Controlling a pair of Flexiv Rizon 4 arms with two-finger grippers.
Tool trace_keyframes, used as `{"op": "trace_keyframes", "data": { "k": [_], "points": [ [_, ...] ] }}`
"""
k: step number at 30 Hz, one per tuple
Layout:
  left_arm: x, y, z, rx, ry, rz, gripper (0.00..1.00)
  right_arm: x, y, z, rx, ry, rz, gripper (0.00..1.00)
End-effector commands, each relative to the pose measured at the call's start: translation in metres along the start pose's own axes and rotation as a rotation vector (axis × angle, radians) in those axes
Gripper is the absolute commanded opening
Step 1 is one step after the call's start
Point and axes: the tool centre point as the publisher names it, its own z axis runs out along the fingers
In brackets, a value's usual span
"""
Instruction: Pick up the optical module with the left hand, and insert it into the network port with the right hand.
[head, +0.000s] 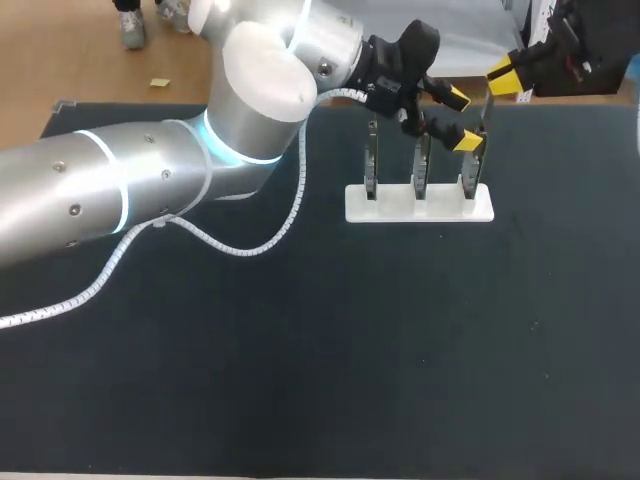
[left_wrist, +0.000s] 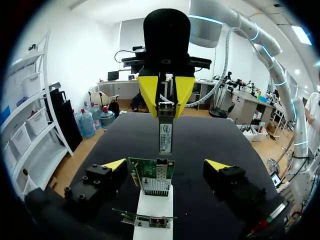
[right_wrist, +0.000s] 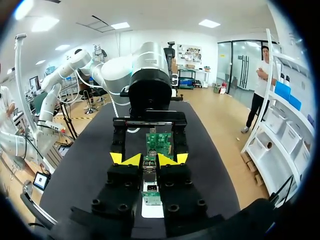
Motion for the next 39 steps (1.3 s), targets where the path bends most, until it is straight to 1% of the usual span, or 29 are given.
{"op": "trace_keyframes", "data": {
  "k": [1, 9, 17, 25, 26, 27, 29, 39],
  "points": [
    [0.000, 0.004, 0.004, 0.007, 0.039, -0.003, 1.00, -0.001, 0.001, 0.000, 0.003, 0.002, -0.001, 0.00],
    [0.007, 0.003, 0.009, 0.003, 0.099, 0.007, 1.00, -0.001, 0.000, -0.001, 0.004, 0.002, -0.003, 0.00],
    [0.012, 0.004, 0.008, 0.002, 0.110, 0.003, 1.00, 0.000, -0.001, -0.001, 0.004, 0.001, -0.001, 0.00],
    [0.013, 0.002, 0.010, -0.006, 0.146, 0.022, 1.00, 0.000, -0.002, 0.000, 0.006, 0.002, -0.001, 0.00],
    [0.013, 0.001, 0.010, 0.008, 0.122, 0.010, 1.00, 0.000, -0.002, 0.000, 0.006, 0.002, -0.001, 0.00],
    [0.014, 0.001, 0.010, 0.010, 0.118, -0.001, 1.00, 0.000, -0.002, 0.000, 0.005, 0.002, -0.001, 0.00],
    [0.015, 0.000, 0.011, -0.001, 0.141, 0.015, 1.00, -0.001, -0.002, 0.000, 0.005, 0.002, -0.001, 0.00],
    [0.016, -0.004, 0.011, 0.000, 0.162, 0.021, 1.00, 0.000, -0.002, 0.002, 0.003, 0.001, 0.000, 0.00]
  ]
}}
